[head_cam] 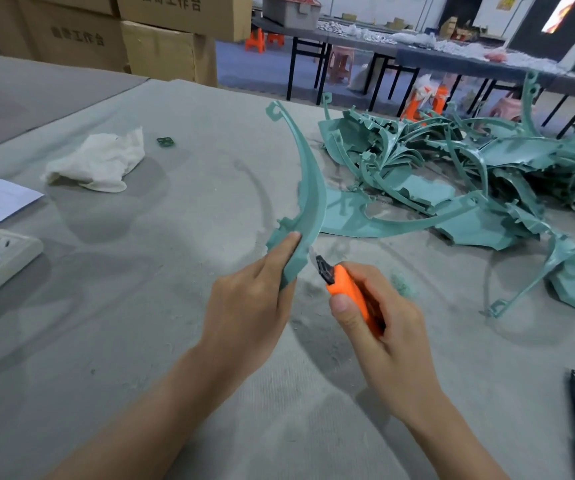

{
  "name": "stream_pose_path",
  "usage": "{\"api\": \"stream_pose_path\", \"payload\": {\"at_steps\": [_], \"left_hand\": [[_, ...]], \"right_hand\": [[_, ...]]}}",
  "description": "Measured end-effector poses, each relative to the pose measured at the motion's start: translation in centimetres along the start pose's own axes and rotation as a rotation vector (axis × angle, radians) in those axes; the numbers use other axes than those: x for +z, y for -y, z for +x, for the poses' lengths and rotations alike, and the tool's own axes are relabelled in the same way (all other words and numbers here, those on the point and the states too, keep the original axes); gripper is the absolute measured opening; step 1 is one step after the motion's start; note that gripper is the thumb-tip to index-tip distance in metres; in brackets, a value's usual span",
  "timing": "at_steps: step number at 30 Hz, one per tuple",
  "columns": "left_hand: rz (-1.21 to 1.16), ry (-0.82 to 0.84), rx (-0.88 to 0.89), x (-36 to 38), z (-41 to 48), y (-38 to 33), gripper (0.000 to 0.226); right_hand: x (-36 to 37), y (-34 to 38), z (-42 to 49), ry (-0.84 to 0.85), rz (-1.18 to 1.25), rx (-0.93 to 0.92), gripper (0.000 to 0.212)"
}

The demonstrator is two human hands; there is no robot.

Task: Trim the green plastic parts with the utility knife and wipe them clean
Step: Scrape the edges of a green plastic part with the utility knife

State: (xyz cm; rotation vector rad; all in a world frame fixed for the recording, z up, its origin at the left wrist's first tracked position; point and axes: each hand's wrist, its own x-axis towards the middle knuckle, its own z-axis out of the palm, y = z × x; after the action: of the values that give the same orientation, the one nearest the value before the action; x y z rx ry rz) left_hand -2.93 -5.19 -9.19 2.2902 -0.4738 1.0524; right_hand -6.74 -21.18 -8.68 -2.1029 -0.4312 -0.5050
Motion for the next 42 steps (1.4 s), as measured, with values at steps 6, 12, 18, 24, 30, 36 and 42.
{"api": "stream_pose_path", "payload": {"at_steps": [6,12,18,24,30,36,42], "left_hand": [[0.083,-0.028,0.066,0.1,-0.1,0.1,0.037],[0.068,-0.023,0.080,0.0,-0.1,-0.3,0.037],[-0.028,-0.003,0.009,-0.2,-0.1,-0.4,0.039],[-0.047,-0.059,-0.007,0.8,-0.6,-0.5,0.037],[-0.083,-0.060,-0.003,0.9,-1.1,-1.2,0.037],[-0.102,-0.012,-0.058,0.6,-0.7,-1.2,0.037],[0.031,-0.006,0.192,0.3,-0.5,-0.3,0.040]], "right_hand": [[-0.1,-0.6,0.4,-0.036,0.002,0.086,0.028],[-0.7,-0.4,0.3,-0.058,0.137,0.054,0.029],[0.0,0.3,0.1,-0.007,0.143,-0.005,0.023],[0.4,-0.2,0.1,-0.062,0.130,0.044,0.029],[0.1,-0.9,1.3,-0.169,0.088,0.184,0.031],[-0.6,0.1,1.4,-0.228,0.296,0.250,0.034],[-1.2,1.4,1.4,0.080,0.640,0.407,0.022]]}}
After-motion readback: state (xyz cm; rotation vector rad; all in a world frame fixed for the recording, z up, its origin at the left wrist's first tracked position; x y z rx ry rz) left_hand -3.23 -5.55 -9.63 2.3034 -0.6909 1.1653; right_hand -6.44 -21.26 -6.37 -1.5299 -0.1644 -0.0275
